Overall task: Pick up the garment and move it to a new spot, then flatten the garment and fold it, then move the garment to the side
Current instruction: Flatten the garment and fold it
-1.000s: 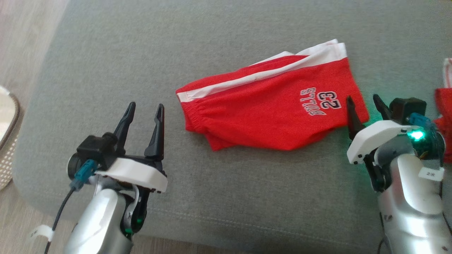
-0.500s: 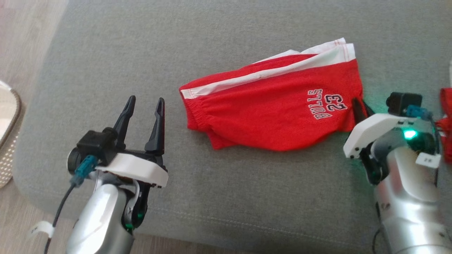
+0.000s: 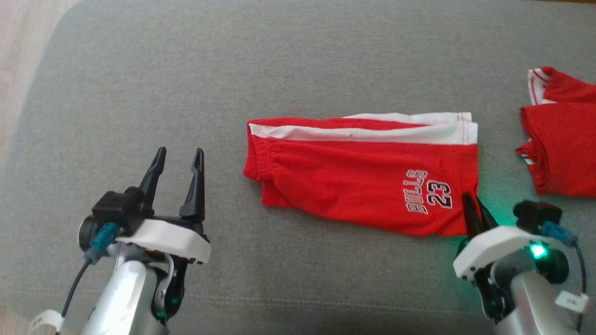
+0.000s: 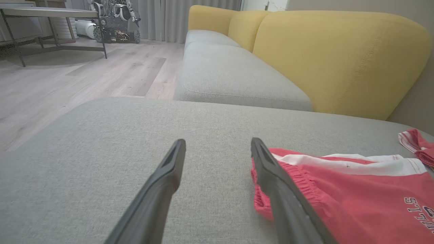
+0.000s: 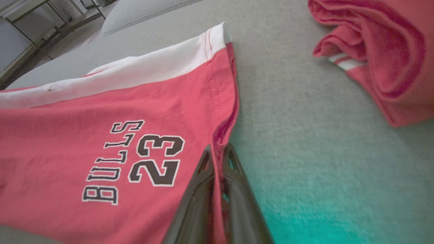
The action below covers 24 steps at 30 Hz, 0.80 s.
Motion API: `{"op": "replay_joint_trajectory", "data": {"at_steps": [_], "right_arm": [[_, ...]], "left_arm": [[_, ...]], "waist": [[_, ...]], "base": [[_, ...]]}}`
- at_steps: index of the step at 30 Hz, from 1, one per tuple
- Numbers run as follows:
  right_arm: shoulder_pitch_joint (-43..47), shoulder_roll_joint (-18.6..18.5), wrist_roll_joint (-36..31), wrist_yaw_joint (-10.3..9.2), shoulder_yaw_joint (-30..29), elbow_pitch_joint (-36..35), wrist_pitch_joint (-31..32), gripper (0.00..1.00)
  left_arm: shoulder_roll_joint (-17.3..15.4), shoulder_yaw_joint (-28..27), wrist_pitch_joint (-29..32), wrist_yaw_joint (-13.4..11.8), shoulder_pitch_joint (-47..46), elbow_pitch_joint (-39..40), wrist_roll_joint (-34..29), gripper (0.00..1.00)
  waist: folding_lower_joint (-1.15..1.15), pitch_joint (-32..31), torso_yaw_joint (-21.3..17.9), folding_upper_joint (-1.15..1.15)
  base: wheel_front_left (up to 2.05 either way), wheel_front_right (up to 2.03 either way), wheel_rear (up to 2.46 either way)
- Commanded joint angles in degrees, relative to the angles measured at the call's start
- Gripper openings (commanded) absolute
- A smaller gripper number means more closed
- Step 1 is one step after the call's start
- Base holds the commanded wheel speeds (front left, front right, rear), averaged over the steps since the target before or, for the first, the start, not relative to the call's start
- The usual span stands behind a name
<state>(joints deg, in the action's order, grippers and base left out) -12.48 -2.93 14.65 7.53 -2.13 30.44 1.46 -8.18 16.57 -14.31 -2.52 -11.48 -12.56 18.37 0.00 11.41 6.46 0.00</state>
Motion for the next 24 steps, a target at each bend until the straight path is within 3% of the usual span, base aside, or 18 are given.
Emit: {"op": "replay_joint_trajectory", "data": {"at_steps": [1, 13, 20, 24], "right_arm": [[0.2, 0.0, 0.7, -0.04, 0.9, -2.7, -0.5, 0.0], [1.8, 0.0, 1.1, -0.04, 1.1, -10.1, 2.0, 0.0], [-3.4, 0.0, 2.2, -0.04, 12.9, -18.7, 7.4, 0.0], [-6.3, 0.0, 5.8, -0.04, 21.0, -19.5, 9.0, 0.0]], "left_arm": [[-1.4, -2.3, -0.7, -0.1, -1.3, 1.9, -0.1, 1.0], [-1.7, -1.2, 0.0, 0.0, -1.4, 2.1, 0.1, 1.0], [-1.5, -0.5, 0.2, -0.1, -0.8, 1.8, 0.4, 1.0], [-1.2, 0.1, 0.2, 0.0, -0.6, 1.6, 0.6, 1.0]], "waist": [[0.0, -0.4, -0.9, 0.0], [0.0, -1.9, -1.5, 0.0], [0.0, -3.9, 0.1, 0.0], [0.0, -4.6, 1.9, 0.0]], "base": [[0.0, 0.0, 0.0], [0.0, 0.0, 0.0], [0.0, 0.0, 0.0], [0.0, 0.0, 0.0]]}}
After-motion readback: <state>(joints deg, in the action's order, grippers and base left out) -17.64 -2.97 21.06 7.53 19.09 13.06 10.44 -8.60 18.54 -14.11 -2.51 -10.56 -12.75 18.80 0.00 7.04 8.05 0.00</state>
